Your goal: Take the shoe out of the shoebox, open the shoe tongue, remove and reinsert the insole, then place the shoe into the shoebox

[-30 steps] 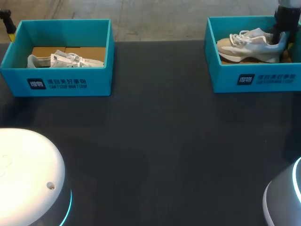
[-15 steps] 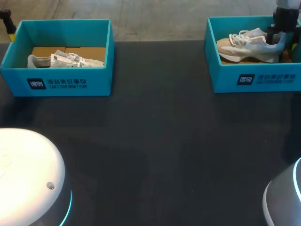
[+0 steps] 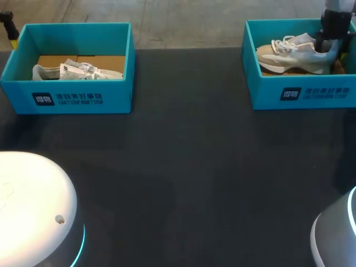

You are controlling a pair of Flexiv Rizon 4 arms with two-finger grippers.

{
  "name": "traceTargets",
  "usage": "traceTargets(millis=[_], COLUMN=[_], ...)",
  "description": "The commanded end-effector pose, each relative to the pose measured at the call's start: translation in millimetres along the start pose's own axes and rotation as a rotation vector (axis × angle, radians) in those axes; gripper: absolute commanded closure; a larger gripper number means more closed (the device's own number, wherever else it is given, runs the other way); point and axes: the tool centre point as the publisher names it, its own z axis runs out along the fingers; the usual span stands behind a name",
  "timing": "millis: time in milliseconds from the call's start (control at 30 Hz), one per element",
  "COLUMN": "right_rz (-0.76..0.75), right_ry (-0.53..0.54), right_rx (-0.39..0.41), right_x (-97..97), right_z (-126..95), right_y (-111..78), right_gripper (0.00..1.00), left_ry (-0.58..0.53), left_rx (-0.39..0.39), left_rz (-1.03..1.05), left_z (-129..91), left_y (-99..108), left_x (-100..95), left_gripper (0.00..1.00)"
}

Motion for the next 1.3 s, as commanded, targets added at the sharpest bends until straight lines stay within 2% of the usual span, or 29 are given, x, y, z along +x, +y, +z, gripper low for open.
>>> traceTargets(millis=[33,100,200,267,700,1300], right_rz=[0.003,0.004,0.007,0.007,0.006,0.007], right_ry=[0.003,0.004,0.004,0.005,-0.016,-0.063], right_rx=[0.097,0.099,0.099,0.098,0.076,0.024], right_x=[-3.0,-2.9,-2.0,-1.2,-0.5,-20.8], right_z=[11.1,11.6,11.7,10.9,-6.7,-68.4], right_y=[9.9,9.4,8.3,7.8,5.4,-5.7], right_gripper=[0.51,0.59,0.80,0.99,1.00,1.00], left_ry=[0.002,0.002,0.002,0.002,0.002,0.002], left_rx=[0.000,0.000,0.000,0.000,0.000,0.000], left_rz=[0.001,0.001,0.001,0.001,0.001,0.001], left_z=[-0.5,-0.5,-0.5,-0.5,-0.5,-0.5], left_y=[-0.3,-0.3,-0.3,-0.3,-0.3,-0.3], left_x=[0.6,0.6,0.6,0.6,0.6,0.6], left_gripper=[0.00,0.00,0.00,0.00,0.00,0.00])
